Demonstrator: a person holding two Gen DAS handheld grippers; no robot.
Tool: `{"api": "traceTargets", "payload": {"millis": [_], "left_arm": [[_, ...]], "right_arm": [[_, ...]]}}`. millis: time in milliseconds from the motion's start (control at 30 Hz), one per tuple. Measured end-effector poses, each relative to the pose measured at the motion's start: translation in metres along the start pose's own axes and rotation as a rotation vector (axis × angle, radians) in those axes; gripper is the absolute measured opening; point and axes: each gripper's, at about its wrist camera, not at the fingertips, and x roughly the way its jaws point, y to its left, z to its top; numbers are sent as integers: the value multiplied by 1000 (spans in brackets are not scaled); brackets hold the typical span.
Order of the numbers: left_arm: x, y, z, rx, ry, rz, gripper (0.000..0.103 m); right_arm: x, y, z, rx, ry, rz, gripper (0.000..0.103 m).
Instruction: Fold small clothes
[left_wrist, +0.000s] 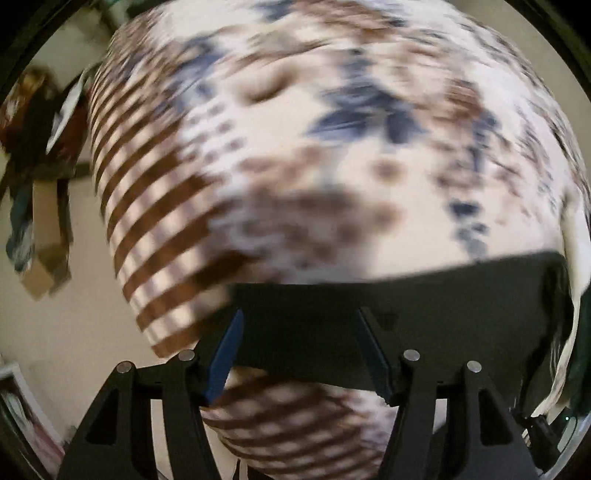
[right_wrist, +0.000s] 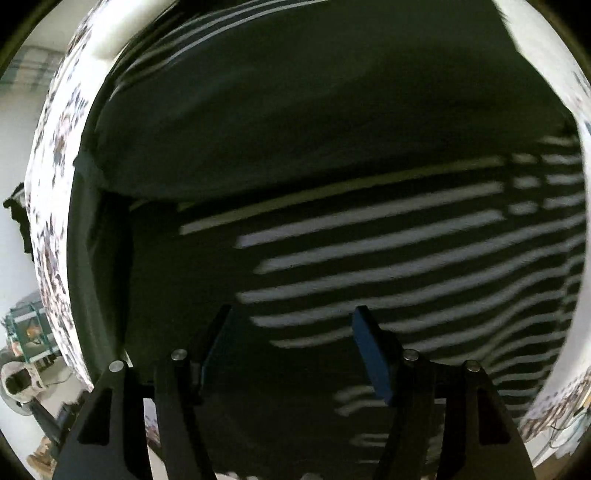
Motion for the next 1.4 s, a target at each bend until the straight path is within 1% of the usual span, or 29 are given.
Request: {"api": "traceTargets", "payload": {"millis": [67,100,133,167,200,233,300,367,400,433,467,600,667,700,800,867,933,967,1033,1067,1100,1133,1200,1233,1267,1300,1333,1367,1400], "left_arm": [[15,11,2,-27,25,3,60],[25,14,2,-40,40,-41,59],[29,16,3,-47,30,-71,59],[27,15,3,-41,-14,-91,47],[24,13,4,-25,-42,-99,13],[17,6,4,4,-82,-97,8],[-6,-7,8,43,-167,-97,8],[-27,-13,15,54,-227,-120,7],[-43,-16,23,52,-271,-135,7],[-50,-13,30,49,-293,-145,7],[-65,-15,42,44,-330,-169,7],[-93,-19,95,40,-408,-219,7],[-93,-23,116,50,-427,-224,7],[-92,-24,129,59,-435,-214,7],[-71,-32,167,57,-433,-184,7],[-47,-32,189,38,-409,-154,8],[-22,-35,205,41,-349,-146,8],[-11,-35,209,34,-303,-133,9],[-6,-38,208,30,-262,-139,12],[-9,-39,205,33,-259,-132,12],[-14,-39,199,34,-257,-124,12],[-22,-37,190,27,-259,-132,12],[-40,-35,171,16,-268,-120,27],[-48,-36,162,18,-272,-126,30],[-57,-40,150,23,-274,-128,38],[-63,-46,140,31,-275,-121,47],[-68,-54,132,42,-277,-121,51],[-71,-64,124,56,-273,-131,60],[-72,-84,110,91,-257,-160,62]], "right_arm": [[7,27,12,-12,-1,-16,67],[8,34,14,-16,-3,-23,67],[10,39,14,-22,-5,-29,67],[13,48,18,-31,-7,-41,67],[17,60,30,-37,-7,-50,67],[18,65,32,-44,-9,-58,67],[20,77,35,-60,-8,-72,67],[18,80,33,-80,-7,-82,67],[17,82,32,-87,-8,-87,67],[15,83,31,-91,-13,-91,67],[19,97,36,-89,-16,-93,67],[9,100,36,-61,-49,-76,67],[5,106,37,-53,-77,-71,67],[3,107,38,-49,-89,-67,67],[-5,110,48,-34,-119,-51,67],[-3,112,50,-20,-131,-44,67],[-2,108,55,-6,-130,-42,67],[0,101,57,3,-126,-40,67],[1,92,59,19,-120,-32,67],[13,99,56,23,-121,-27,67],[13,96,56,31,-121,-17,67],[13,99,57,38,-122,-7,67],[7,88,58,59,-124,12,67],[3,78,58,73,-123,22,67],[4,79,66,85,-123,28,67],[0,72,67,97,-125,35,67],[-4,63,70,112,-129,41,67],[-7,59,72,122,-132,45,67],[-10,50,77,135,-136,52,67]]}}
